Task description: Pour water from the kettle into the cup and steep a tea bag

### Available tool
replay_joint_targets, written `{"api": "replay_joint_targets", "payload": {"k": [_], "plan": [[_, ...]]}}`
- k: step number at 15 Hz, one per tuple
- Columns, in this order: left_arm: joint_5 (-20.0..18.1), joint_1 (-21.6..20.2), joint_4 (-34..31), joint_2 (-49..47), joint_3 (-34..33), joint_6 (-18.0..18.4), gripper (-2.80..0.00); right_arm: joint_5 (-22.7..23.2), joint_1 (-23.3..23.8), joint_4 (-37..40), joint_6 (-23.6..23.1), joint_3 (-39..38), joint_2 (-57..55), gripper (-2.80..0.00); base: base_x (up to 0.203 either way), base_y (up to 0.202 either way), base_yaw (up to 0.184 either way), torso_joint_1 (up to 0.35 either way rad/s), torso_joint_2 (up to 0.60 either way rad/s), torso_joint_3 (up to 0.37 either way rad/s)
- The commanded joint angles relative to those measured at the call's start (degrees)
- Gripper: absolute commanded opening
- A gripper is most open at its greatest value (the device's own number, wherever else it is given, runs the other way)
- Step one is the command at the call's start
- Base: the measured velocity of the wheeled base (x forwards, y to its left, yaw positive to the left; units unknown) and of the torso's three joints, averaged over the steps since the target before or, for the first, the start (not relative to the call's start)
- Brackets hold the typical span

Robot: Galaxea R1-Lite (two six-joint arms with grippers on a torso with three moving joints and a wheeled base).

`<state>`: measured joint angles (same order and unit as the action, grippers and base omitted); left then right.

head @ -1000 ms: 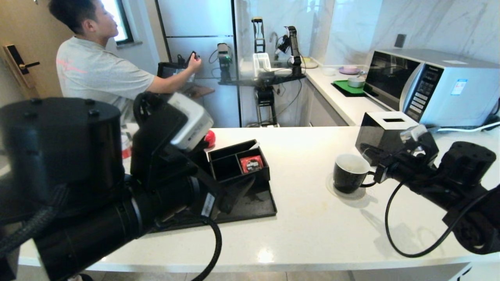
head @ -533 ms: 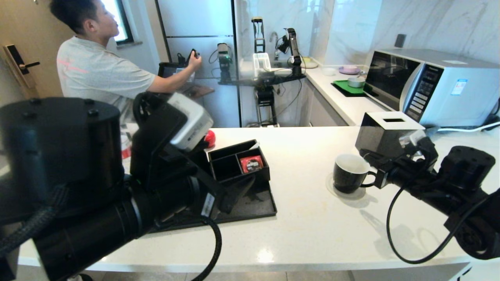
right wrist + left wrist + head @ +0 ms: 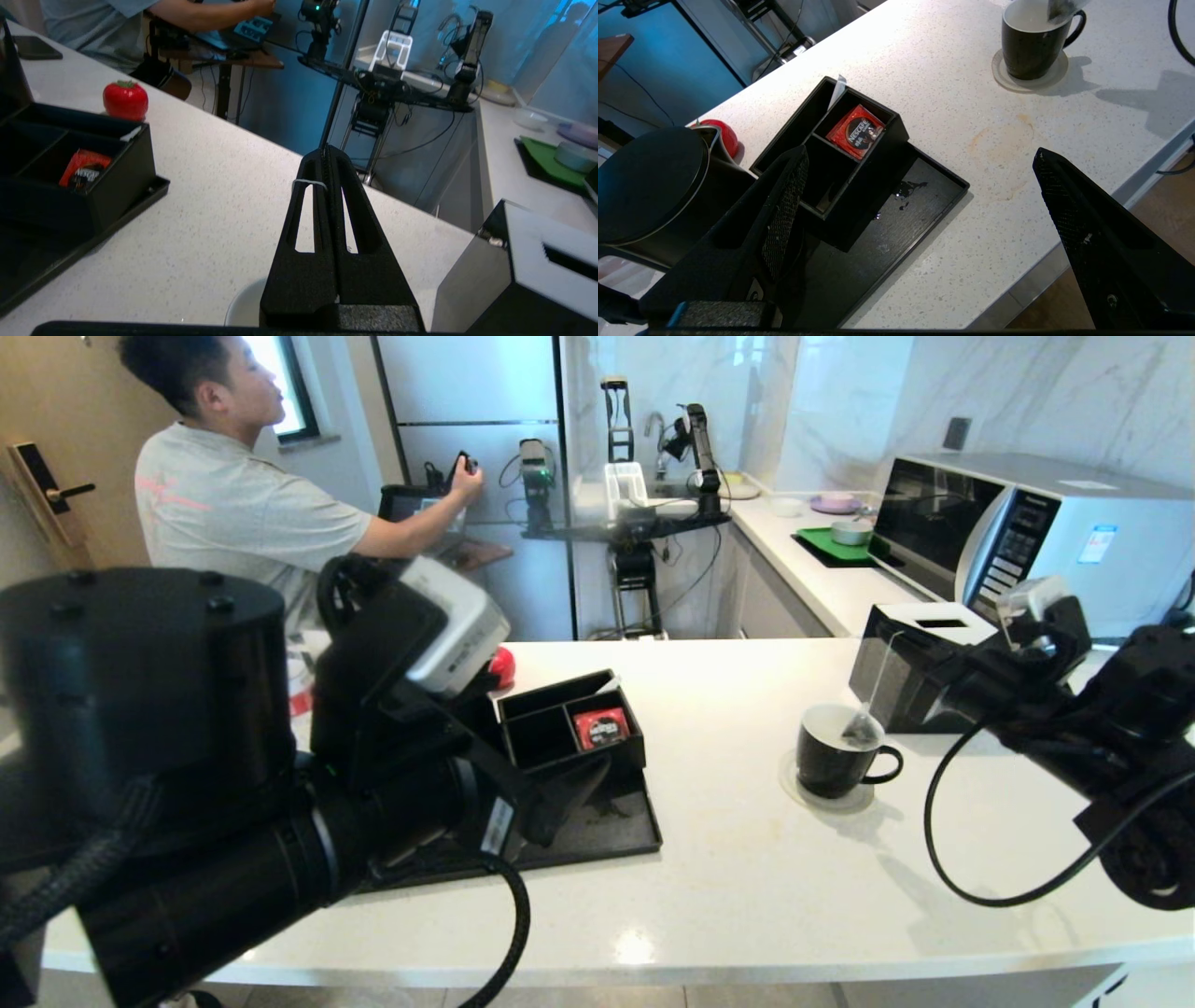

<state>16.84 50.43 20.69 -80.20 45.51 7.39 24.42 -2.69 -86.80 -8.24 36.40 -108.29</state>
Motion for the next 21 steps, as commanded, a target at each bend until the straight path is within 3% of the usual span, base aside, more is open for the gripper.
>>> {"api": "replay_joint_targets", "payload": {"k": [1,21], "plan": [[0.13,0.02,0.14,0.05,-0.07,0.07,0.0,0.19,-0.03,-0.39,-0.02,1.22,1.33,-2.8,0.0,0.0,0.0,0.0,0.0,0.0],[0.13,0.02,0.14,0.22,-0.16,0.0,0.0,0.28,-0.5,-0.74,-0.11,-1.94,2.29,-2.8,0.0,0.0,0.0,0.0,0.0,0.0]]}}
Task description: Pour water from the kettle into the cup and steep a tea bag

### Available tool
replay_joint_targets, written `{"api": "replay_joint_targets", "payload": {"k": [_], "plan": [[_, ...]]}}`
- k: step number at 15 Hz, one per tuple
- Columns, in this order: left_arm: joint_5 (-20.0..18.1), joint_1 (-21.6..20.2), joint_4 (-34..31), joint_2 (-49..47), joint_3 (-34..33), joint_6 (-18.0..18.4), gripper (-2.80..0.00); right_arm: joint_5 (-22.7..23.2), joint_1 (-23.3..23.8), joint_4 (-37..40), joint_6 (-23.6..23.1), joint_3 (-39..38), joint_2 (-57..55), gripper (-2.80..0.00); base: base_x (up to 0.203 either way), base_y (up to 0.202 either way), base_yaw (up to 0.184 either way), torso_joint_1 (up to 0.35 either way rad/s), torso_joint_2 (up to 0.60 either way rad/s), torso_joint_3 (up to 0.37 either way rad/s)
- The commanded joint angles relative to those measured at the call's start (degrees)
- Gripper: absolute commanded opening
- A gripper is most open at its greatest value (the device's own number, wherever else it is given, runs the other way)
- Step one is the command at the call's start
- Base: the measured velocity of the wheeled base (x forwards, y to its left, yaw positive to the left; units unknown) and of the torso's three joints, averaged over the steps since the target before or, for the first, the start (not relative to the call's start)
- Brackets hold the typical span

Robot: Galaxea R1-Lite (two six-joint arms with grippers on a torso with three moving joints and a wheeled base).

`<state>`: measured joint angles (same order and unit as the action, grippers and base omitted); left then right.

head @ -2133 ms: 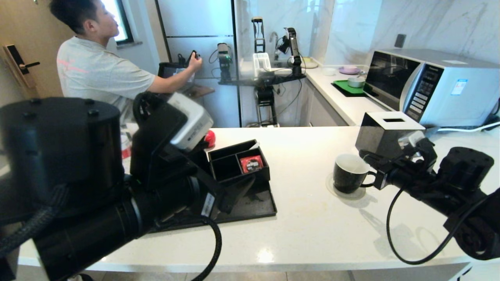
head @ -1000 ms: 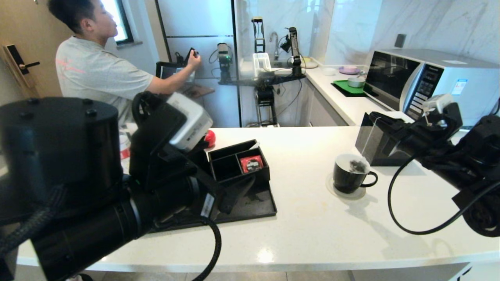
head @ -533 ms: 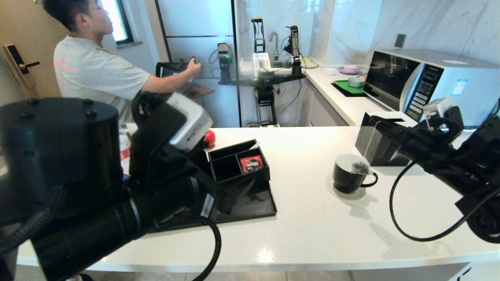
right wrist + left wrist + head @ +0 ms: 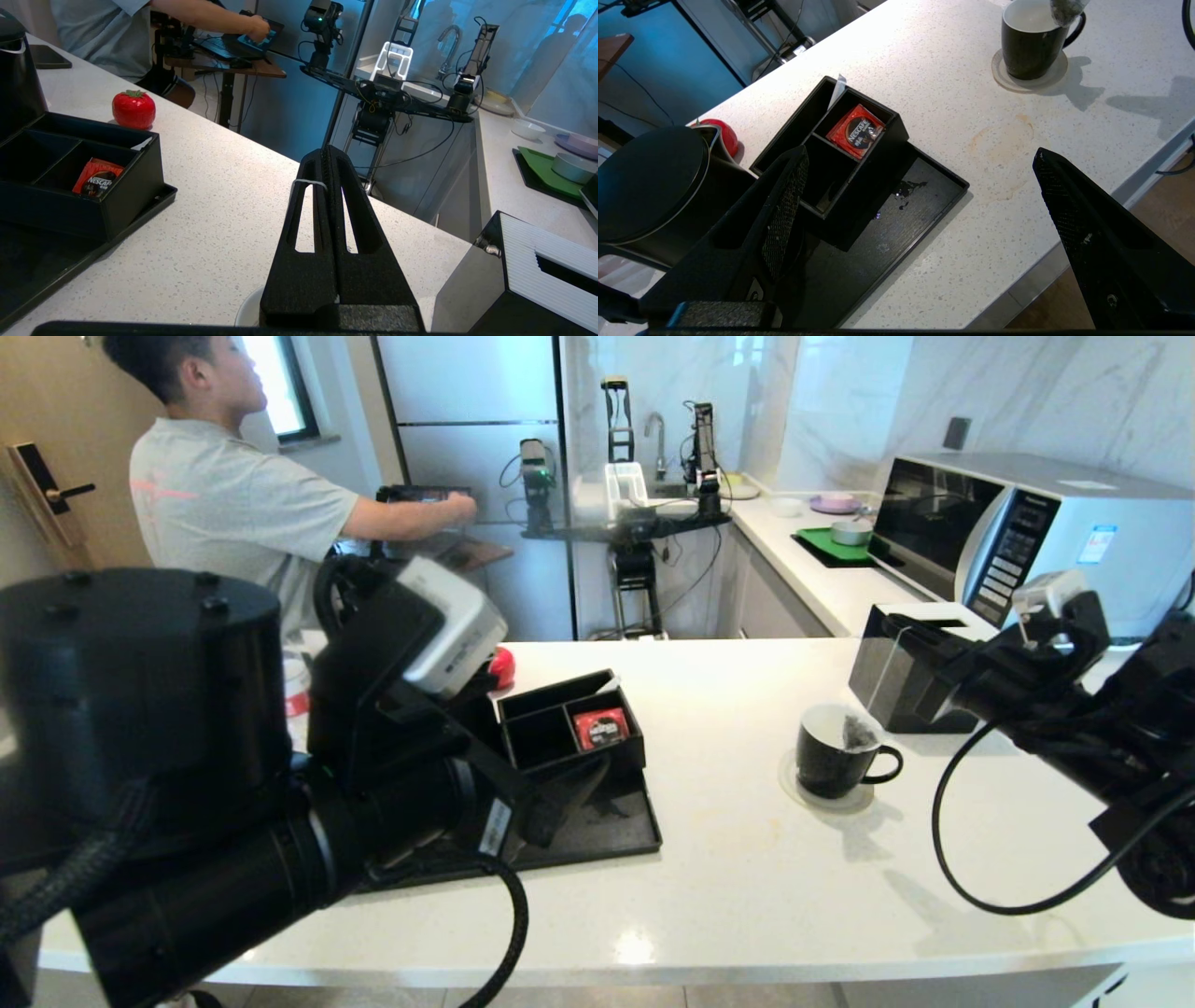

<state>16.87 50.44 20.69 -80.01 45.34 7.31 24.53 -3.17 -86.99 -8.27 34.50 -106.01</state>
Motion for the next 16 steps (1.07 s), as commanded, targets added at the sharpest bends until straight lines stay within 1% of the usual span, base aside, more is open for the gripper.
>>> {"api": "replay_joint_targets", "payload": {"k": [1,16], "plan": [[0.09,0.0,0.14,0.03,0.01,0.07,0.0,0.17,0.01,-0.5,-0.08,0.04,0.01,-2.8,0.0,0.0,0.0,0.0,0.0,0.0],[0.18,0.09,0.14,0.9,-0.43,0.07,0.0,0.17,-0.08,-0.37,-0.08,0.04,0.28,-2.8,0.0,0.0,0.0,0.0,0.0,0.0]]}}
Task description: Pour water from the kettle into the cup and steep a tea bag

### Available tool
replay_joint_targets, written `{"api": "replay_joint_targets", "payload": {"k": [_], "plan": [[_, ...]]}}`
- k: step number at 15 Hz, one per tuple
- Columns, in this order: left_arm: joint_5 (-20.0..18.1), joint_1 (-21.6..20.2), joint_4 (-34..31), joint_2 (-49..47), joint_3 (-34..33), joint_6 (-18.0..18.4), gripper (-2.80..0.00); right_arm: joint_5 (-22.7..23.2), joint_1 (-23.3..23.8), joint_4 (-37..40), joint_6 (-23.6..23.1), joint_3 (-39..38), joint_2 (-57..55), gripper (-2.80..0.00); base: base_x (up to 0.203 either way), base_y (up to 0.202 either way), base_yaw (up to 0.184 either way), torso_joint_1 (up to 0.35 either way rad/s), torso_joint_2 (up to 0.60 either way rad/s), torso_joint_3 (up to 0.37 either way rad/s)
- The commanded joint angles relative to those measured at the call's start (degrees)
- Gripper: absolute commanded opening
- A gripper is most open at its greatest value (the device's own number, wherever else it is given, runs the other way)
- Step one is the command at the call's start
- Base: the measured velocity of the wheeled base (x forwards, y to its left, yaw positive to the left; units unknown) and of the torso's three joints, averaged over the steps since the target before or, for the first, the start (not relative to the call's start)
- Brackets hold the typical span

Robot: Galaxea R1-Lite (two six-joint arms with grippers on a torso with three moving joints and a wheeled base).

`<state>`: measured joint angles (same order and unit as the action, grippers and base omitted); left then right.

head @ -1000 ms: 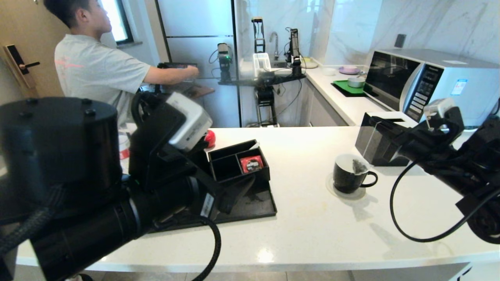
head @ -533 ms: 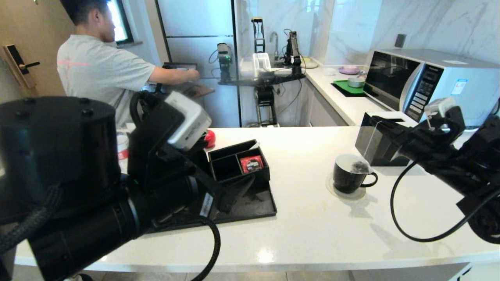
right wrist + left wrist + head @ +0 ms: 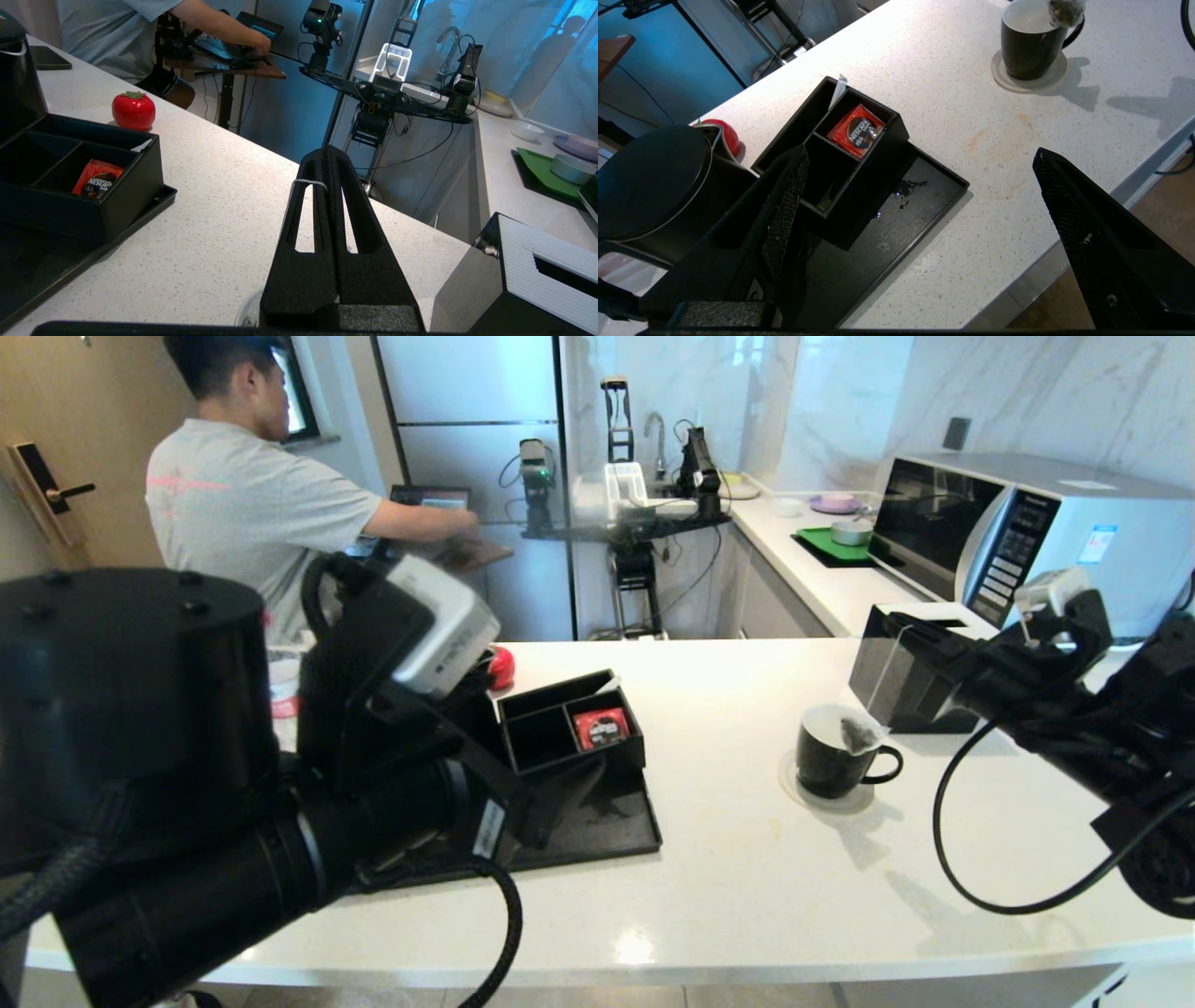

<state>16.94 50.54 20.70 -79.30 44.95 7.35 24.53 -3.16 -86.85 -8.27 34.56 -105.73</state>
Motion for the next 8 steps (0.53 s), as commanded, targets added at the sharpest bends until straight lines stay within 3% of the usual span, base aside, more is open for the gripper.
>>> {"api": "replay_joint_targets", "payload": {"k": [1,8], "plan": [[0.11,-0.01,0.13,0.22,-0.3,0.03,0.0,0.17,-0.01,-0.52,-0.08,0.07,0.0,-2.8,0.0,0.0,0.0,0.0,0.0,0.0],[0.04,-0.01,0.13,0.55,-0.56,0.03,0.0,-0.09,0.91,1.24,-0.08,5.67,-0.09,-2.8,0.0,0.0,0.0,0.0,0.0,0.0]]}}
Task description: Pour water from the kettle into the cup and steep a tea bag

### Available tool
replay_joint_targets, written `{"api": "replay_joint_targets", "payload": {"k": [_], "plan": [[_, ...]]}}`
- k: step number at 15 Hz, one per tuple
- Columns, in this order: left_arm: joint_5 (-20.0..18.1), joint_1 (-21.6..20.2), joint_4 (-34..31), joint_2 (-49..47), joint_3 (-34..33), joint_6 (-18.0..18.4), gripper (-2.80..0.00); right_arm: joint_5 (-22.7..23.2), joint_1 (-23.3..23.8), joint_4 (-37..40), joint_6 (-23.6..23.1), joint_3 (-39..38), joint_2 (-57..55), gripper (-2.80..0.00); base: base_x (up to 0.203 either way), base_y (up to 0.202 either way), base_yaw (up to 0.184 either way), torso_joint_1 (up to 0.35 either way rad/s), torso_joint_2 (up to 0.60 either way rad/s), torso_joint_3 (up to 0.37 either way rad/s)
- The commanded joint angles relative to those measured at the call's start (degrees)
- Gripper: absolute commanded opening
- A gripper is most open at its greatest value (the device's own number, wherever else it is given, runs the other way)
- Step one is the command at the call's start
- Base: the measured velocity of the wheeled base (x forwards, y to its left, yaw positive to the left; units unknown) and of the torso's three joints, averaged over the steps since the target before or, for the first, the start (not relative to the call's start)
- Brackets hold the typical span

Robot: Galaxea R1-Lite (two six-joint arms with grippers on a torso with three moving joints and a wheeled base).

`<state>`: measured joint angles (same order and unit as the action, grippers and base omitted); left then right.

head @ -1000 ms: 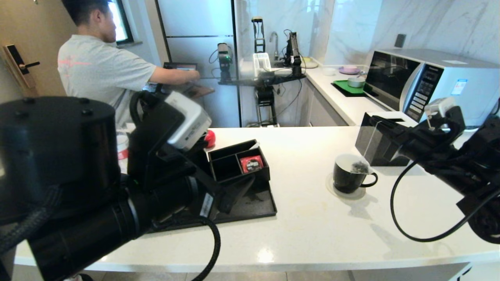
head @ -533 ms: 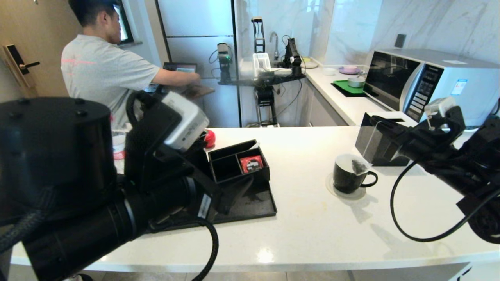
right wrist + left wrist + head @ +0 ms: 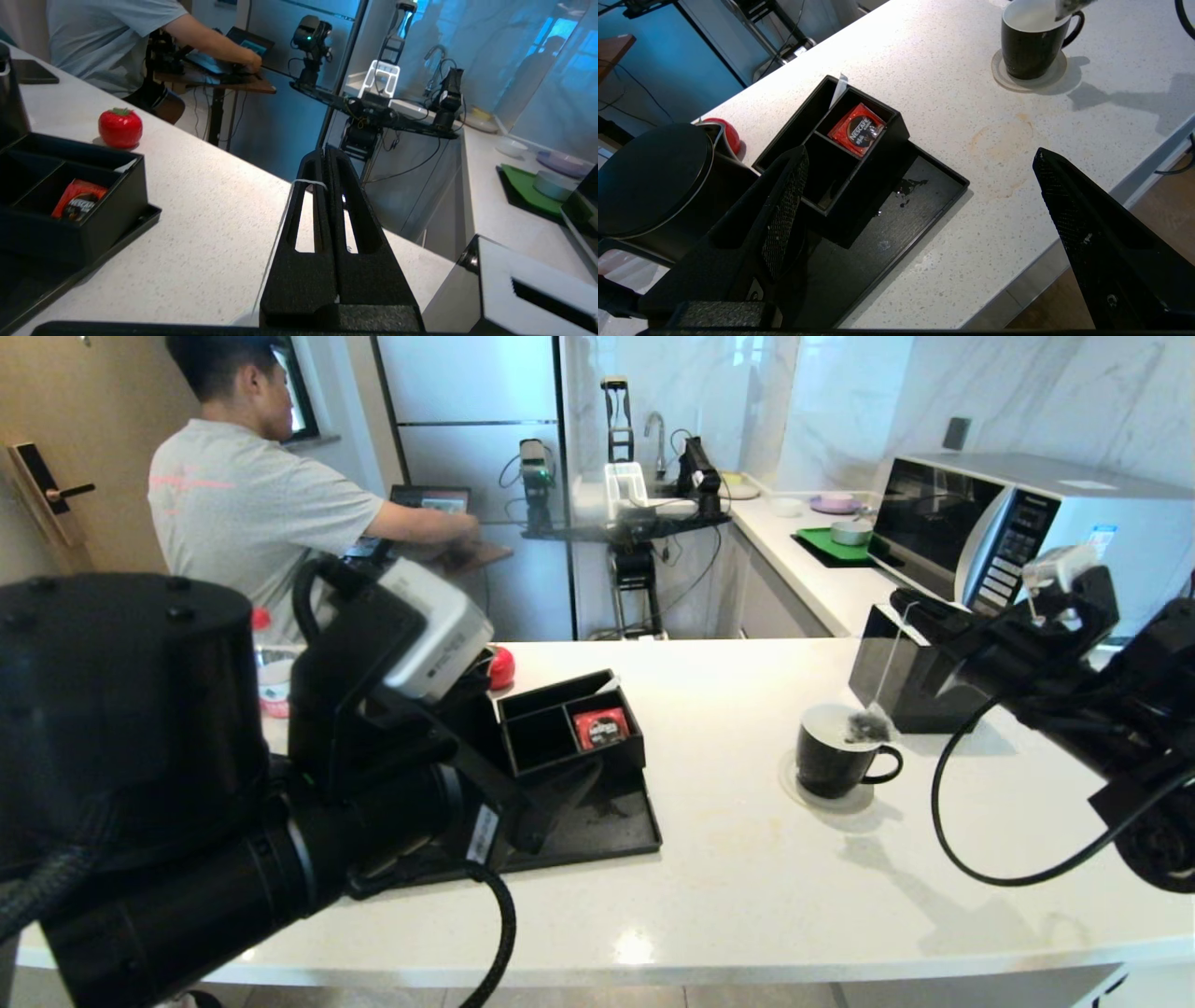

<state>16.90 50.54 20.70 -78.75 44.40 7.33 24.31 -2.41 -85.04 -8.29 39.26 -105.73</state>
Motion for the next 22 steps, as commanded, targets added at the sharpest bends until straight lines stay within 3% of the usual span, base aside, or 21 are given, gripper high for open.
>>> {"api": "replay_joint_targets", "payload": {"k": [1,7,14,15,16,19,22], "plan": [[0.07,-0.01,0.13,0.0,-0.01,0.05,0.0,0.13,0.52,0.68,-0.06,3.05,-0.05,-2.8,0.0,0.0,0.0,0.0,0.0,0.0],[0.63,-0.31,0.14,1.69,-2.5,-0.04,0.0,0.13,3.16,11.8,-0.06,18.4,-0.08,-2.8,0.0,0.0,0.0,0.0,0.0,0.0],[12.06,-1.15,0.14,15.66,-16.47,-0.47,0.0,0.13,3.91,12.61,-0.06,19.02,0.0,-2.8,0.0,0.0,0.0,0.0,0.0,0.0],[13.46,-1.34,0.12,17.69,-18.61,-0.43,-2.59,0.13,3.91,12.61,-0.06,18.93,0.0,-2.8,0.0,0.0,0.0,0.0,0.0,0.0],[15.14,-1.44,-0.02,19.55,-20.25,-0.4,-2.8,0.13,3.91,12.61,-0.06,18.84,0.0,-2.8,0.0,0.0,0.0,0.0,0.0,0.0],[21.26,-2.01,-0.29,24.22,-23.55,-0.42,-2.8,0.13,3.96,12.74,-0.06,18.92,0.17,-2.8,0.0,0.0,0.0,0.0,0.0,0.0],[24.0,-4.67,-0.72,31.02,-28.91,-0.39,-2.8,0.13,4.0,12.71,-0.06,18.14,0.96,-2.8,0.0,0.0,0.0,0.0,0.0,0.0]]}}
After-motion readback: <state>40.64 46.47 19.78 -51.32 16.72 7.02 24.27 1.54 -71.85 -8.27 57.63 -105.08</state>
